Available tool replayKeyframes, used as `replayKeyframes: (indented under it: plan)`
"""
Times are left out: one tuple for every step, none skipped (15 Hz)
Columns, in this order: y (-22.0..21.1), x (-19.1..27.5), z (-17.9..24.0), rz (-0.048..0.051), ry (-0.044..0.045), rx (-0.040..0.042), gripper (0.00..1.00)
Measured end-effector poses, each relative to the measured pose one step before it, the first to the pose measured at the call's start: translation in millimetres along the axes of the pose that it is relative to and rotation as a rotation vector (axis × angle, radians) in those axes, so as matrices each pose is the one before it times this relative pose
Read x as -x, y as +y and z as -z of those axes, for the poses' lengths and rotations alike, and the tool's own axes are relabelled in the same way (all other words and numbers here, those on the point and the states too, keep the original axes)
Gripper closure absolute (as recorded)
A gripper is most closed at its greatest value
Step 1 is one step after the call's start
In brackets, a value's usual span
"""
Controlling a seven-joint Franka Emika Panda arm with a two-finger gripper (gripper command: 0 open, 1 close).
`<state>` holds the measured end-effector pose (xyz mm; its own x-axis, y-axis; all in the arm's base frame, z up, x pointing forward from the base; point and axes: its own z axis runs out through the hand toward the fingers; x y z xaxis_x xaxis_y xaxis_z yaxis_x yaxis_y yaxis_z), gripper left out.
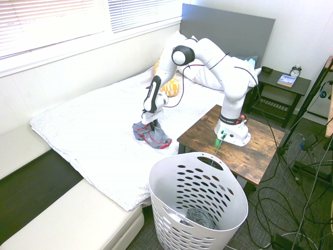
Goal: Put my clothes in the laundry bag
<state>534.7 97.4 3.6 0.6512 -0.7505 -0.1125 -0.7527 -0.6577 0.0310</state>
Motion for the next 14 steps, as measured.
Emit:
replayKeyframes:
  plan:
    - [6.32, -5.16, 11.85, -0.0087, 0.00778, -0.01241, 1.0]
    - [9.35, -6.88, 15.36, -0.01191, 0.00953, -0.01158, 1.0]
    - [10.03, -6.47, 17.53, -0.00875, 0.00893, -0.00928, 1.0]
    - [9.27, -5.55, 20.29, -0.00348, 0.00997, -0.01298, 1.0]
    - [6.95, -3.62, 21.8, -0.00224, 0.0026, -0.01422, 1.0]
    - [5.58, -1.85, 22.75, 0.00513, -0.01033, -0.00555, 1.0]
    - [1.68, -0.63, 23.78, 0.02097, -0.01518, -0.00475, 1.0]
    - [-0.87, 1.51, 25.59, 0.02928, -0.01919, -0.00276, 1.0]
    - [-3.18, 4.6, 27.21, 0.03897, -0.02223, -0.004, 1.0]
    - [-4.16, 7.4, 27.64, 0.05326, -0.02175, -0.0032, 1.0]
    - [-4.71, 10.29, 29.54, 0.05357, -0.01822, 0.00306, 1.0]
    - [-4.0, 12.58, 30.24, 0.03928, -0.01052, 0.00712, 1.0]
    - [-5.22, 14.27, 29.51, 0.03475, -0.00447, -0.00131, 1.0]
    - [-8.83, 16.69, 31.64, 0.03966, 0.00201, -0.00338, 1.0]
